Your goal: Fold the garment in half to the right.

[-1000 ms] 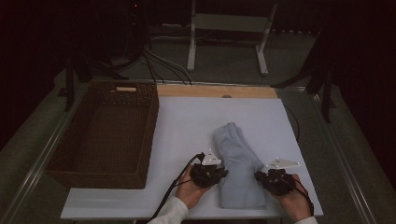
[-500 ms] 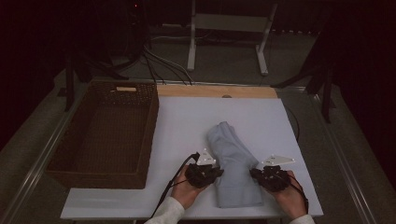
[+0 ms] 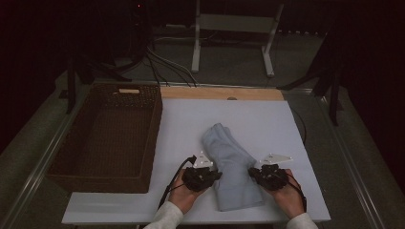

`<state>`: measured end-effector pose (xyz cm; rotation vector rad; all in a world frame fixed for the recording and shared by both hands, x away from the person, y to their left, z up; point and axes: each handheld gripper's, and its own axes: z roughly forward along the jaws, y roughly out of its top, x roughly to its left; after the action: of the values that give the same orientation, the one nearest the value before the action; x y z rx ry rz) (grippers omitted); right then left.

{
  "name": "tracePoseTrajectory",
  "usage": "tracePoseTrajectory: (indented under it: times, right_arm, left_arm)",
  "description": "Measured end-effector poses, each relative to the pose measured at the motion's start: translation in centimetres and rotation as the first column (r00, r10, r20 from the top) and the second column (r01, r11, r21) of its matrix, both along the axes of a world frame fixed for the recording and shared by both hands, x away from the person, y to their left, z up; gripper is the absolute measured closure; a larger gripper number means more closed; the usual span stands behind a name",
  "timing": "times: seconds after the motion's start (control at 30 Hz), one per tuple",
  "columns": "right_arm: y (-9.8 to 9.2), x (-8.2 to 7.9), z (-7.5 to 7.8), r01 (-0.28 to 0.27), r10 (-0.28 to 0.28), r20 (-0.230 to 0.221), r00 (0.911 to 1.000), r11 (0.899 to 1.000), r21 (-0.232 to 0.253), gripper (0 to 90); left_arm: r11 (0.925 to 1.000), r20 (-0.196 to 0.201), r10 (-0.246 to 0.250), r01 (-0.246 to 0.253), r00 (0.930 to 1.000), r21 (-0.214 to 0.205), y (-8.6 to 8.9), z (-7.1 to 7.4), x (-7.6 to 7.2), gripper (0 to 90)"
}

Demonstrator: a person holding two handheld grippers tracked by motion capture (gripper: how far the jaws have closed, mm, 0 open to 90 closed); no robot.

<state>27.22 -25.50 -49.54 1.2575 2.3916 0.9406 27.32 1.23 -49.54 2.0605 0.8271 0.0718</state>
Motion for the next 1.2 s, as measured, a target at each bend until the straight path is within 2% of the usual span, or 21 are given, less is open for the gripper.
tracePoseTrajectory:
  times: [0.43, 0.63, 0.87, 1.2]
  right_arm:
    - [0.4, 0.8, -0.1, 0.008, -0.008, 0.007, 0.9999, 1.0, 0.014, 84.9]
    - [0.0, 0.6, 0.3, 0.017, -0.017, 0.011, 0.9998, 0.999, 0.044, 81.9]
    - [-0.9, -0.1, 0.9, 0.026, -0.028, 0.013, 0.9995, 0.993, 0.117, 68.1]
    - [-1.5, -1.4, 1.6, 0.059, -0.063, 0.02, 0.9978, 0.986, 0.155, 42.8]
  left_arm:
    - [0.9999, -0.009, 0.008, -0.008, 0.9999, -0.006, 0.1, 0.0, -0.1, 86.5]
    - [0.9999, -0.017, 0.004, -0.004, 0.9999, -0.014, 0.1, -0.1, 0.0, 85.8]
    - [0.9997, -0.018, 0.006, -0.006, 0.9998, -0.022, 0.1, -0.1, 0.0, 85.1]
    - [0.9997, -0.019, 0.006, -0.006, 0.9998, -0.023, 0.2, -0.1, 0.0, 85.1]
